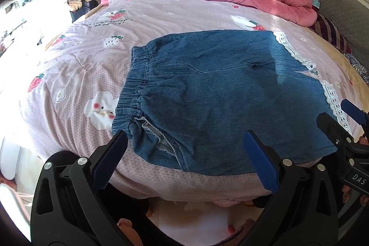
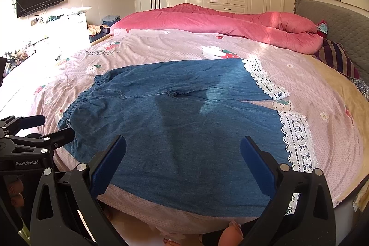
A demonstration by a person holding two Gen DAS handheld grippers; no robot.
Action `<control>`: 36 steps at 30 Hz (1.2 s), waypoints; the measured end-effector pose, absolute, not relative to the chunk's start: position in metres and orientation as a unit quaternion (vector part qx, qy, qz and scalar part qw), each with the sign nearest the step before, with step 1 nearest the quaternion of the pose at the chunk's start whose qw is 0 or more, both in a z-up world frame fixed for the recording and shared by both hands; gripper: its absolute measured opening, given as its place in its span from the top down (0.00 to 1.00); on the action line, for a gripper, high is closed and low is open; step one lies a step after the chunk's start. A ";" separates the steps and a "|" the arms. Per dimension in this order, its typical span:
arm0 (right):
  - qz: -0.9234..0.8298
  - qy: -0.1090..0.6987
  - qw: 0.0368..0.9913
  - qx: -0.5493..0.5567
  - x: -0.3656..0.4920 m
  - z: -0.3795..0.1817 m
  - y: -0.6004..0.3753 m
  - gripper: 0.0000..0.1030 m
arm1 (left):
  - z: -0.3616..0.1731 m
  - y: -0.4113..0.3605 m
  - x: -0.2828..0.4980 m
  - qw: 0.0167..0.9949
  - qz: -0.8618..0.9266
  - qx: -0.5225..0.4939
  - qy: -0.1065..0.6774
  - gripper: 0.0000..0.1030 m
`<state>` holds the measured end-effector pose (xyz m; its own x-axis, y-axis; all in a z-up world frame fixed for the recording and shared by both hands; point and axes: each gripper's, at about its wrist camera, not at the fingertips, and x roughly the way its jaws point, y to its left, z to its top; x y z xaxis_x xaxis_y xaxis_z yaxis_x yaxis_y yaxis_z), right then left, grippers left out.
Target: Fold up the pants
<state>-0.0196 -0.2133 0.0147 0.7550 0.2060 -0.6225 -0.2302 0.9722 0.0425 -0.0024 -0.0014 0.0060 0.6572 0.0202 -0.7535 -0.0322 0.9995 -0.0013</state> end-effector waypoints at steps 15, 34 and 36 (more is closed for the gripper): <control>0.111 0.329 0.938 -0.021 -0.019 0.015 -0.214 0.04 | 0.006 0.000 -0.003 0.912 0.015 -0.008 0.409 0.09; 0.127 0.335 0.933 -0.038 0.011 0.013 -0.204 0.04 | -0.003 0.013 0.025 0.909 0.017 -0.012 0.417 0.09; 0.133 0.338 0.931 -0.046 0.021 0.013 -0.199 0.04 | -0.004 0.021 0.035 0.908 0.020 -0.018 0.419 0.09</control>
